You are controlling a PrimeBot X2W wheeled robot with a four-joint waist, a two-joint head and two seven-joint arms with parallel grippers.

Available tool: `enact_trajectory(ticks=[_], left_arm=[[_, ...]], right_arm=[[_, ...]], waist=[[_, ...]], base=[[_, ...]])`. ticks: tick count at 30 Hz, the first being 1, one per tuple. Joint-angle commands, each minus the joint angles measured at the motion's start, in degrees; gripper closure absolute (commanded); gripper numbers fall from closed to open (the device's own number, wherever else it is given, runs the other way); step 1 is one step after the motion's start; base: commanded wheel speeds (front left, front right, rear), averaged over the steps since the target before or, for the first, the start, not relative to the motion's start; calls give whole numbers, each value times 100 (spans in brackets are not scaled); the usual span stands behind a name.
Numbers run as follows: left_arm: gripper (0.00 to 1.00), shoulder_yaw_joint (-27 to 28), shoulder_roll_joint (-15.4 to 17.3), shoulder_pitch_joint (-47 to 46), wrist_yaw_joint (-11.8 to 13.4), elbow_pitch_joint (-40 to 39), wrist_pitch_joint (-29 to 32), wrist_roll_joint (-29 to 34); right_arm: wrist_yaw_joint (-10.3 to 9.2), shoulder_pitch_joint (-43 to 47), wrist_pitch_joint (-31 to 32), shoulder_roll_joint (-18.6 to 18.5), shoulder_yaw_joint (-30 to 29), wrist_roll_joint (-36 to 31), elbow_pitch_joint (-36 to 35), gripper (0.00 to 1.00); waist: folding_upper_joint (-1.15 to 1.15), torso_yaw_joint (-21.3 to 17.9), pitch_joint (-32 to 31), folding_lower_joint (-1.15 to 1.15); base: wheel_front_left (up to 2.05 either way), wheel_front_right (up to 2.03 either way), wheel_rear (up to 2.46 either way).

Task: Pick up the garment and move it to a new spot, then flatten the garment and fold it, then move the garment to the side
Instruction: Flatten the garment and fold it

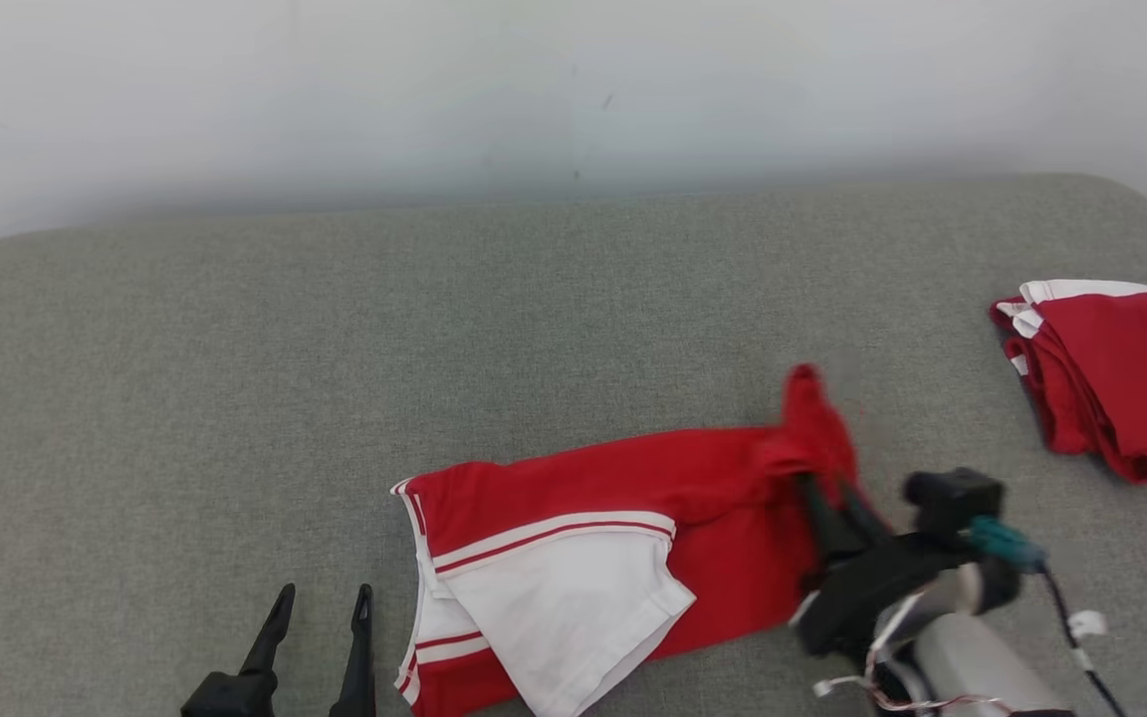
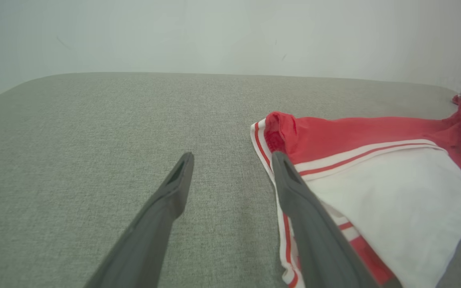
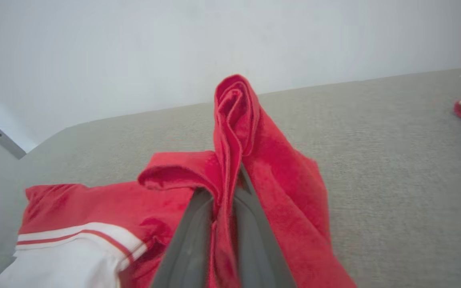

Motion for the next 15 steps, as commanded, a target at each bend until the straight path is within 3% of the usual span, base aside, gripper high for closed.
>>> enact_trajectory(ticks=[1, 9, 15], left_arm=[[0, -6, -8, -63, 20, 18, -16, 45], [0, -139, -8, -131, 31, 95, -16, 54], [0, -325, -7, -263, 67, 255, -16, 72]], right_arm=[[-17, 85, 119, 1, 235, 138, -179, 100], [-17, 13, 1196, -110, 1751, 1049, -1436, 100], [-16, -324, 1675, 112, 2463, 1238, -1367, 100]], waist=[[0, -14, -22, -1], [0, 176, -50, -1], [0, 499, -20, -1]], base=[[0, 0, 0], [0, 0, 0], [0, 0, 0]])
